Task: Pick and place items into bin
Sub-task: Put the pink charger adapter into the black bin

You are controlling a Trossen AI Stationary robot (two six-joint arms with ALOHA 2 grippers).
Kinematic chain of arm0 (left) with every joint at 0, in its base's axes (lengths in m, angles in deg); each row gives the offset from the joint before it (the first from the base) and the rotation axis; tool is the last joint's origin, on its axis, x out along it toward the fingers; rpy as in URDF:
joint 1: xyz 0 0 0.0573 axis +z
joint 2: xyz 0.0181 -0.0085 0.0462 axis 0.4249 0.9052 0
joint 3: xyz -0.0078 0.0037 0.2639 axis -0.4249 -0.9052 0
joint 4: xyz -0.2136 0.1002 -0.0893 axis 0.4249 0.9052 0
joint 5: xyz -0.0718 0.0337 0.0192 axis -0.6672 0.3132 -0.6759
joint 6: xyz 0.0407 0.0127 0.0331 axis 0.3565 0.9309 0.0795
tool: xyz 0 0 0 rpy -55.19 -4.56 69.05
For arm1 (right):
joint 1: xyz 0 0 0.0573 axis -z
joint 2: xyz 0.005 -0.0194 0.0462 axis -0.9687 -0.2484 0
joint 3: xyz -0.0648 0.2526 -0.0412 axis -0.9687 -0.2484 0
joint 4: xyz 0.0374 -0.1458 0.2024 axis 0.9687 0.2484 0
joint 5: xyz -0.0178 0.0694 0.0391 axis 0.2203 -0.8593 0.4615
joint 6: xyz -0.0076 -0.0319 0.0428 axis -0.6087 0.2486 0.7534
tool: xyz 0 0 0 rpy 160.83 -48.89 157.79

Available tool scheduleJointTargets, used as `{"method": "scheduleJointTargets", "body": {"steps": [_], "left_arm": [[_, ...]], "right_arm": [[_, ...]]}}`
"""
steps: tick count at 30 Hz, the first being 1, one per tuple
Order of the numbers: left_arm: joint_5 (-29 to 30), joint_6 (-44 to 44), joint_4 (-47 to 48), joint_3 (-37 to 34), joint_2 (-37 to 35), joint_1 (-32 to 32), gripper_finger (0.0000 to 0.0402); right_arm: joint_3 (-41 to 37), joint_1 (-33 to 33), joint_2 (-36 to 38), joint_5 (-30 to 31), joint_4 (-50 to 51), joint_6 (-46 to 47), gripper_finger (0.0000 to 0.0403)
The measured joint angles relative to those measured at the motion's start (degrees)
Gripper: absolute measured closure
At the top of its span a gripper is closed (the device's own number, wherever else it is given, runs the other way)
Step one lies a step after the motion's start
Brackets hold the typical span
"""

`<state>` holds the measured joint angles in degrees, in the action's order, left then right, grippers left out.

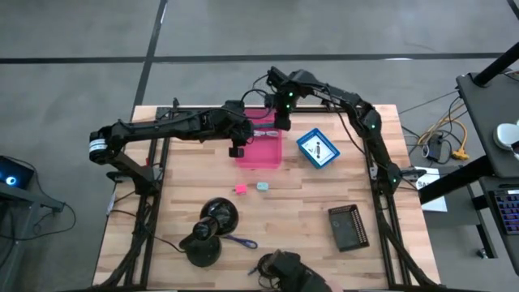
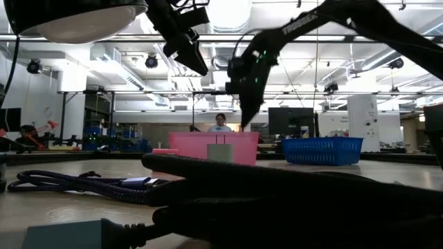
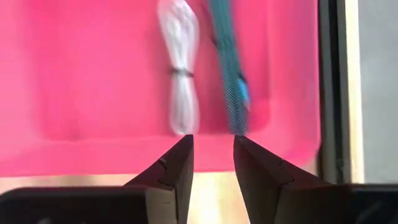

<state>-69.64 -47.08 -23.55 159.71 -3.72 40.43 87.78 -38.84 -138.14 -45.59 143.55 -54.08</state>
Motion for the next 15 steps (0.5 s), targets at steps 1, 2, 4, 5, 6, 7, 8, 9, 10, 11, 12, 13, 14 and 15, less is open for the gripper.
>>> {"method": "scheduleJointTargets", "body": {"steps": [1, 2, 4, 5, 6, 7, 8, 9, 10, 11, 12, 13, 14, 15], "left_arm": [[0.33, 0.02, -0.02, 0.00, 0.00, 0.00, 0.0234], [0.80, 0.02, 0.00, 0.00, 0.00, 0.00, 0.0234], [1.21, 0.00, 0.02, 0.00, 0.00, 0.01, 0.0234], [1.24, 0.00, 0.02, 0.00, 0.00, 0.02, 0.0234], [1.25, 0.00, 0.02, 0.00, 0.00, 0.00, 0.0234], [1.23, 0.00, 0.02, 0.00, 0.00, 0.00, 0.0234], [1.25, -0.02, 0.02, 0.00, 0.00, 0.00, 0.0234], [1.25, -0.04, 0.02, 0.02, 0.00, 0.00, 0.0234], [1.25, -0.04, 0.07, 0.02, 0.00, 0.00, 0.0234], [1.25, -0.04, 0.05, 0.02, 0.00, 0.00, 0.0234], [1.27, -0.04, 0.05, 0.02, 0.00, 0.00, 0.0234], [1.28, -0.04, 0.05, 0.02, 0.00, 0.00, 0.0234], [1.28, -0.04, 0.04, 0.02, 0.00, 0.00, 0.0234], [1.27, -0.07, 0.01, 0.02, 0.00, 0.00, 0.0234]], "right_arm": [[-0.01, 0.00, 1.17, -2.48, -0.03, 0.15, 0.0302], [-0.13, -0.02, 2.34, -4.80, -0.18, 0.42, 0.0304], [-0.39, -0.45, 4.87, -7.99, -0.04, 0.46, 0.0310], [-0.55, -0.77, 6.11, -8.91, -0.06, 0.46, 0.0313], [-0.82, -1.21, 7.49, -9.40, -0.09, 0.47, 0.0315], [-1.07, -1.88, 8.79, -9.52, -0.09, 0.43, 0.0318], [-1.26, -2.53, 10.18, -9.67, -0.26, 0.27, 0.0320], [-1.55, -3.18, 11.64, -9.94, -0.43, -0.08, 0.0321], [-1.85, -3.97, 13.08, -10.00, -0.55, -0.50, 0.0322], [-2.21, -4.73, 14.64, -10.20, -0.99, -0.75, 0.0323], [-2.69, -5.46, 16.27, -10.32, -1.46, -0.87, 0.0324], [-3.34, -6.27, 18.04, -10.32, -2.04, -1.02, 0.0326], [-4.06, -7.05, 19.91, -10.32, -2.85, -1.13, 0.0327], [-4.98, -7.83, 21.89, -10.32, -3.97, -1.25, 0.0328]]}}
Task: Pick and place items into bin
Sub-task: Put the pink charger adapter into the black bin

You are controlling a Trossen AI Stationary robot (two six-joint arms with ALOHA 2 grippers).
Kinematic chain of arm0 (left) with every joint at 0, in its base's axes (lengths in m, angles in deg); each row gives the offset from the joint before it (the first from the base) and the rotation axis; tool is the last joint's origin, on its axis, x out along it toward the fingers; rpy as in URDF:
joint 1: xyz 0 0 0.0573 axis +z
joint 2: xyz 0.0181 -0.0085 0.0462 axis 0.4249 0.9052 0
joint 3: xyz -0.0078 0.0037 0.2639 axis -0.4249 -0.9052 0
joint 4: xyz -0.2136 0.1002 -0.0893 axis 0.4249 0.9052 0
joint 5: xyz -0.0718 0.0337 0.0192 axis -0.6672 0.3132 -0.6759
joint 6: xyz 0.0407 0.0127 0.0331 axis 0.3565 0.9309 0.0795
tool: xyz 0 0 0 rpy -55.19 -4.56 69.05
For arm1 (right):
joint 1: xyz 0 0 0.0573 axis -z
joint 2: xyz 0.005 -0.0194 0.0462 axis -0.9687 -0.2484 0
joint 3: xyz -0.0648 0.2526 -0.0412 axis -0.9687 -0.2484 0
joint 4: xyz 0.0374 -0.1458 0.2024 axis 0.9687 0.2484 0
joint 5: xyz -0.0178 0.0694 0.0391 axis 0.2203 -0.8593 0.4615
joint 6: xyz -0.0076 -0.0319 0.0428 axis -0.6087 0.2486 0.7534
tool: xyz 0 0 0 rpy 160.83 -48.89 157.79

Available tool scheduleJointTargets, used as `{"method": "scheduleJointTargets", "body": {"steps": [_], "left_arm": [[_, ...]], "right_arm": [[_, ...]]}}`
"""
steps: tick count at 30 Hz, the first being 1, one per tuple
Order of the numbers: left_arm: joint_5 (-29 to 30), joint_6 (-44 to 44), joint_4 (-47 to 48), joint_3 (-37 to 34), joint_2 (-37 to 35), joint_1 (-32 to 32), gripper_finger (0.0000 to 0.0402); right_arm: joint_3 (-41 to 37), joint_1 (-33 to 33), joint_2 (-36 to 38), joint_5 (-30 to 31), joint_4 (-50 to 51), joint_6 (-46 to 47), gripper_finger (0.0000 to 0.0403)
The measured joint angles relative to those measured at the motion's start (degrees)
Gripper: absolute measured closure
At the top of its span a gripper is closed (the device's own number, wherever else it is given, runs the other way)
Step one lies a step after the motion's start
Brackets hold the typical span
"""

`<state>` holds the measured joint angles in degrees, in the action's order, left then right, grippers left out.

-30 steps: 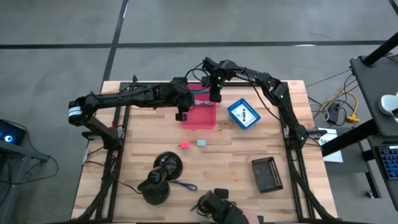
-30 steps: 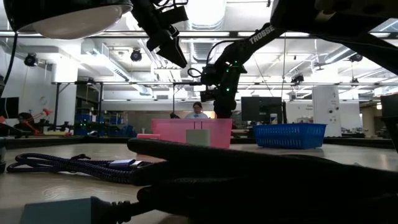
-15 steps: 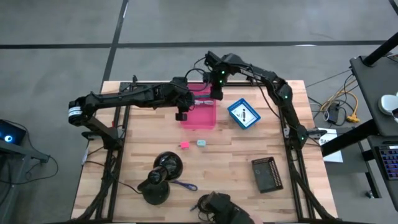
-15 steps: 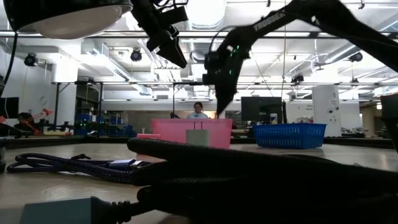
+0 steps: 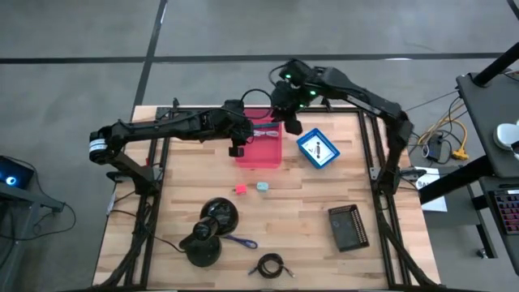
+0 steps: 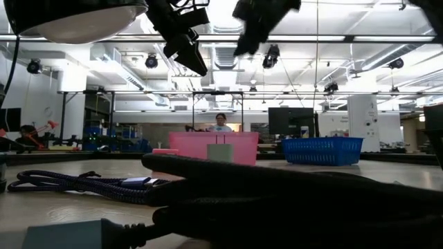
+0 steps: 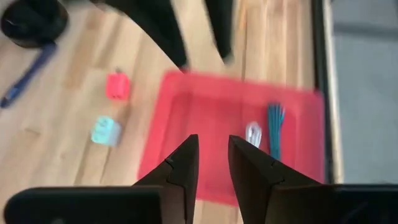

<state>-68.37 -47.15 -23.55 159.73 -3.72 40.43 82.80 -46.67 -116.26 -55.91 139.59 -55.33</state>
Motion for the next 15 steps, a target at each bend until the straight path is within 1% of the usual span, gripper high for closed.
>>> {"method": "scheduleJointTargets", "body": {"steps": [4, 9, 11, 15], "left_arm": [[0.02, 0.00, 0.03, 0.00, 0.00, 0.00, 0.0234], [0.02, -0.02, 0.01, 0.00, 0.00, 0.00, 0.0234], [0.02, -0.02, 0.02, 0.00, -0.02, 0.00, 0.0234], [0.02, -0.03, -0.01, 0.00, -0.02, 0.00, 0.0234]], "right_arm": [[-5.59, -3.24, 8.48, 0.04, -6.39, -0.06, 0.0334], [-16.44, -6.10, 20.23, 0.75, -18.14, 0.84, 0.0335], [-21.65, -6.98, 25.03, 3.47, -23.34, 2.70, 0.0335], [-33.41, -8.70, 33.80, 11.09, -32.80, 7.16, 0.0335]]}}
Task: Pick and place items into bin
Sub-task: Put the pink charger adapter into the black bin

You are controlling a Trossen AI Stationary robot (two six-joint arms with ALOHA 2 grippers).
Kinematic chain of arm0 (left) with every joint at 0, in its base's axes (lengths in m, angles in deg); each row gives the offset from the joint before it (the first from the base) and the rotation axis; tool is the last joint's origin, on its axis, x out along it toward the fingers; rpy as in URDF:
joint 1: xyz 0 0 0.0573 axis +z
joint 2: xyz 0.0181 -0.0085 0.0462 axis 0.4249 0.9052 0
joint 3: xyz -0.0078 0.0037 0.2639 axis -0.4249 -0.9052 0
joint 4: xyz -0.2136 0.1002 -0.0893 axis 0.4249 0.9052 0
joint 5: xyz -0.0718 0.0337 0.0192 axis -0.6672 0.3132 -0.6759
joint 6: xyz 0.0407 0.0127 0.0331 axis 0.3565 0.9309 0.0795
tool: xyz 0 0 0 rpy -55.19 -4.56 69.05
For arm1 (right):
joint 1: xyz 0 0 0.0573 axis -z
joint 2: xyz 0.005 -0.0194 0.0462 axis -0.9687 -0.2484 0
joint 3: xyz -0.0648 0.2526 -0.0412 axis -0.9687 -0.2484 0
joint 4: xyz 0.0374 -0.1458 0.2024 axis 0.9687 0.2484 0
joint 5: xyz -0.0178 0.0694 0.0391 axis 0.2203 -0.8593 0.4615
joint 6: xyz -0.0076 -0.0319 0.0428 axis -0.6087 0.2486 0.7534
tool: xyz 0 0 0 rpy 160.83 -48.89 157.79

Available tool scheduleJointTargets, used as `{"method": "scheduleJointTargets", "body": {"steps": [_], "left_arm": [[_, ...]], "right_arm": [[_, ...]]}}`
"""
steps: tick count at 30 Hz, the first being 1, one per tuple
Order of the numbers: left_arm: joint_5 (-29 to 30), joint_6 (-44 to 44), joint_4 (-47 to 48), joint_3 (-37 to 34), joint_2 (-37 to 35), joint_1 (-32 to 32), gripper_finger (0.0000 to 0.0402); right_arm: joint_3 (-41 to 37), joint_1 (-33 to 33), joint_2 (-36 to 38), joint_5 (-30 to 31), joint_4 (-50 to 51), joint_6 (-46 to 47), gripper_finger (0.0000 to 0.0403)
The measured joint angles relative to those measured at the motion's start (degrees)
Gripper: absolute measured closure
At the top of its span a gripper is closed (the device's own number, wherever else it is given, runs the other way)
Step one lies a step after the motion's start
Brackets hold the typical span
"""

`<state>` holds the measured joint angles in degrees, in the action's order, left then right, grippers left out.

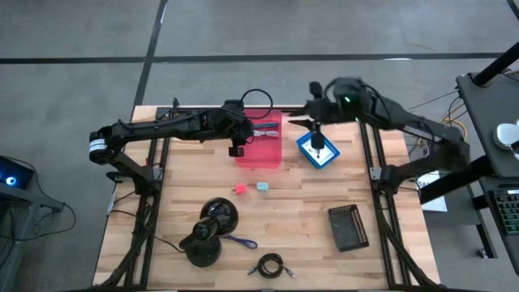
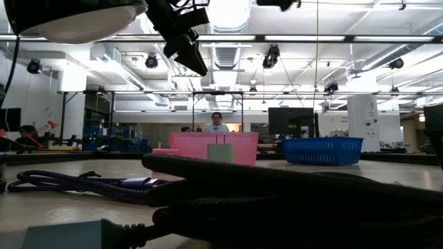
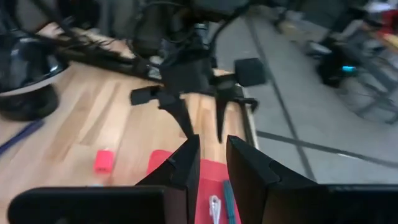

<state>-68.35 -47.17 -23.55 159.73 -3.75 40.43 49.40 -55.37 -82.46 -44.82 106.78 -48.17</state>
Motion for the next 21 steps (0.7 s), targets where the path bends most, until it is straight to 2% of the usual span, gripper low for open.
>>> {"method": "scheduleJointTargets", "body": {"steps": [5, 11, 21], "left_arm": [[0.00, -0.04, -0.07, 0.02, 0.00, 0.00, 0.0234], [-0.02, -0.06, -0.63, 0.02, -0.07, 0.00, 0.0234], [-0.20, -0.13, -0.48, 0.00, -0.07, -0.04, 0.0234]], "right_arm": [[-15.81, -2.03, 9.40, 5.24, -11.70, 6.68, 0.0335], [-34.44, -4.35, 17.41, 5.62, -30.42, 9.76, 0.0335], [-53.58, -7.22, 22.77, 5.67, -50.71, 13.00, 0.0335]]}}
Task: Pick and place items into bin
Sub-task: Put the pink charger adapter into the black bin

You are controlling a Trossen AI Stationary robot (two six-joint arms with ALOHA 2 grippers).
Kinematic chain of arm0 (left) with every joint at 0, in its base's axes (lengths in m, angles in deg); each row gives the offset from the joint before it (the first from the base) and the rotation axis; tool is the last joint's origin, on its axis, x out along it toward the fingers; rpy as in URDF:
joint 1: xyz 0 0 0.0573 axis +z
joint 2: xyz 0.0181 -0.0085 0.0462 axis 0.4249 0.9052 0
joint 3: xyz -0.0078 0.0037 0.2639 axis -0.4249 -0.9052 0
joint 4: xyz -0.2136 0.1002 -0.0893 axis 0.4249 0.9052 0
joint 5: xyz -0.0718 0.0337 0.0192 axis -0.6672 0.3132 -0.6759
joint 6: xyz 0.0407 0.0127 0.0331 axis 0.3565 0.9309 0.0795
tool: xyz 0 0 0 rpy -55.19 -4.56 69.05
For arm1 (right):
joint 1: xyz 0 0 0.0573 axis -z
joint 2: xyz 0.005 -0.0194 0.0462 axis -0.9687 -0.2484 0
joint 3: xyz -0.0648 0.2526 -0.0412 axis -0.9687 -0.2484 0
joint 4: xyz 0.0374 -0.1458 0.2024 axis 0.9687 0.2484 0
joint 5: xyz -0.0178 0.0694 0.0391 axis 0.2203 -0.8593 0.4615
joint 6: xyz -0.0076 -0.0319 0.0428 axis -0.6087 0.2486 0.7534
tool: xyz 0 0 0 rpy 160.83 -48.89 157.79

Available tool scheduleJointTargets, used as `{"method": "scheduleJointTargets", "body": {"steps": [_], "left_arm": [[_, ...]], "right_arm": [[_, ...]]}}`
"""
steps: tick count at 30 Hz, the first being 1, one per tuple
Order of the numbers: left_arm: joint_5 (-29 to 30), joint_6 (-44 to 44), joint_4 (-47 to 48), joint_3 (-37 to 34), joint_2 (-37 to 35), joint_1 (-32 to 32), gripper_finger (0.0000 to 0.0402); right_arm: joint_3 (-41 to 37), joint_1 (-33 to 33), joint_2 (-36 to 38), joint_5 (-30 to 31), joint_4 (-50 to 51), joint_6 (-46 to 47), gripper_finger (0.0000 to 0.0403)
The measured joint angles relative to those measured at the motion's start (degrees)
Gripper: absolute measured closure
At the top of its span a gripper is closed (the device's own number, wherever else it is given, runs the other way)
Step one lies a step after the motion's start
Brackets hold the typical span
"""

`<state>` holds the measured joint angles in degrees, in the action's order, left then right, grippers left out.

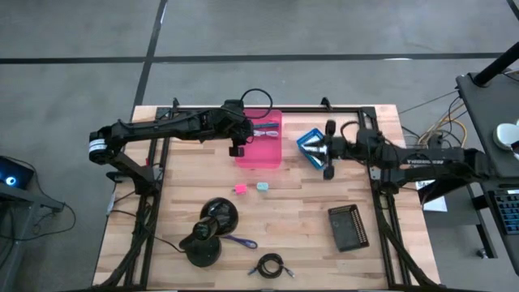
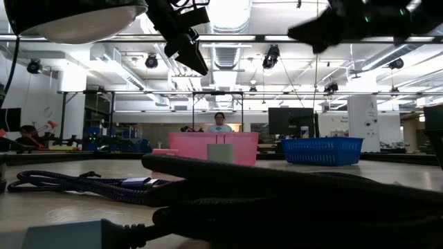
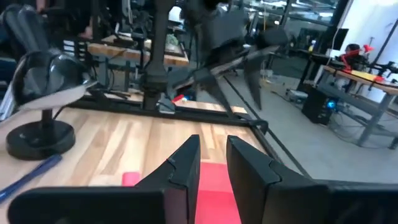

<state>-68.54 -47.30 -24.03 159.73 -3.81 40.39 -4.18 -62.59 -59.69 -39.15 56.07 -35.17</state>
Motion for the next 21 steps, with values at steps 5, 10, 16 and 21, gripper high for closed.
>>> {"method": "scheduleJointTargets", "body": {"steps": [5, 10, 16, 21], "left_arm": [[-0.03, 0.02, -0.93, -0.02, 0.00, -0.04, 0.0234], [-0.10, -0.83, -5.00, -0.07, -0.02, -0.35, 0.0234], [-0.40, -7.44, -7.89, -0.09, -0.04, -0.79, 0.0234], [-3.37, -11.56, -6.76, -0.15, -0.04, -0.81, 0.0234]], "right_arm": [[-10.63, -1.95, -3.22, -0.16, -17.80, 1.47, 0.0335], [-17.88, -2.42, -7.83, -0.22, -39.10, 0.61, 0.0335], [-19.92, -2.42, -11.59, -0.22, -44.57, 1.73, 0.0335], [-17.92, -2.42, -15.07, -0.24, -44.54, 1.90, 0.0331]]}}
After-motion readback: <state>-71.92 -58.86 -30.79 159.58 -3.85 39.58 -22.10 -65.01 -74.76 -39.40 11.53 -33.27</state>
